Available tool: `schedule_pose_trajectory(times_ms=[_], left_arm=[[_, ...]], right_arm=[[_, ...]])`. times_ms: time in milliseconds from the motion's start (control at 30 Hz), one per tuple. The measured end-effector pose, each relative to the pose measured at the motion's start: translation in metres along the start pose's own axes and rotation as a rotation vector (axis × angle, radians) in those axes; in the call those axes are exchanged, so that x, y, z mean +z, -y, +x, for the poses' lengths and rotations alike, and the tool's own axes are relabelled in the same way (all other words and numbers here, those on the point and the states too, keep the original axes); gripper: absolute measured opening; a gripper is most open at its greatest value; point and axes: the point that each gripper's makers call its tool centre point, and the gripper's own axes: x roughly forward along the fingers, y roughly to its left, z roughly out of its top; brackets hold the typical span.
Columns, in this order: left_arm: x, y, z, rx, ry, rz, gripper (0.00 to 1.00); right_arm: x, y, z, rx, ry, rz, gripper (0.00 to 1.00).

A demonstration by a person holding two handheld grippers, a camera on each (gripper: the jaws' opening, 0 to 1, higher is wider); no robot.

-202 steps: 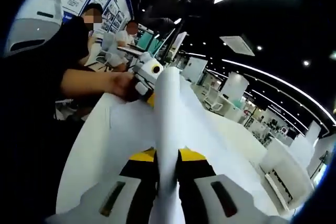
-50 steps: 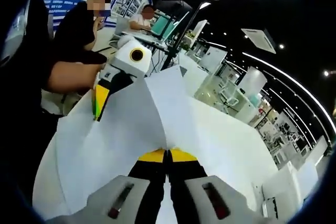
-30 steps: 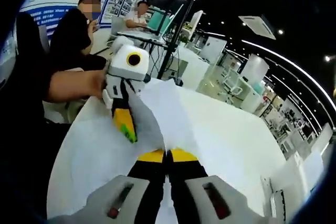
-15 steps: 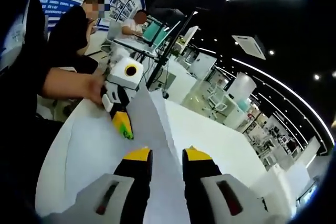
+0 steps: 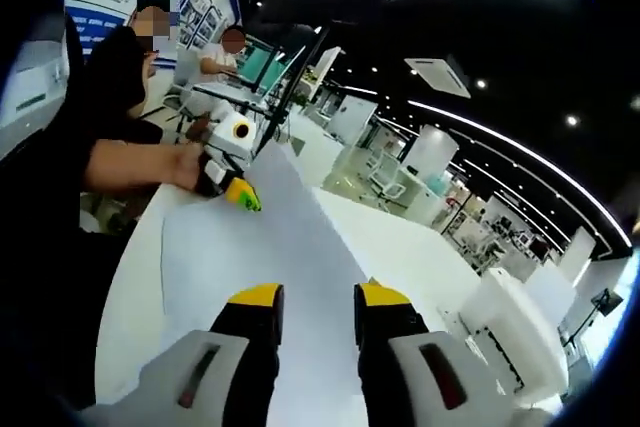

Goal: Organize the stack of printing papers by aligning and flattening the scattered papers on the table

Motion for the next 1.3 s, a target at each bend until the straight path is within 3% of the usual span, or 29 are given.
schedule_pose_trajectory(times_ms=[267,467,700,833,1100,1167,1300], left_arm=[[-0.004,0.004,0.003,-0.013,-0.015,-0.018,0.06],[-0.007,0.007,0.005,-0.025,-0.029,-0.032,0.06],[-0.01,0.003,0.005,-0.004,-0.038,-0.032,0.06],[-0.009,0.001,0.004,-0.001,-0.028,-0.035,0.06],[-0.011,0.001,0.005,0.0,-0.03,-0.032,0.06],[-0.012,0.001,0.005,-0.002,-0.031,-0.03,0.06],[-0.012,0.001,0.005,-0.004,-0.034,-0.029,0.06]], right_arm=[[-0.04,-0.019,-0.056,-0.043,-0.049,0.04,0.26],[-0.056,-0.037,-0.092,-0.069,-0.049,0.061,0.26],[-0.07,-0.033,-0.124,-0.158,-0.077,0.067,0.26],[-0.096,-0.023,-0.137,-0.222,-0.12,0.182,0.28],[-0.158,0.002,-0.157,-0.335,-0.206,0.366,0.51],[-0.169,0.009,-0.158,-0.361,-0.198,0.403,0.58],[-0.188,0.021,-0.154,-0.351,-0.196,0.439,0.67]])
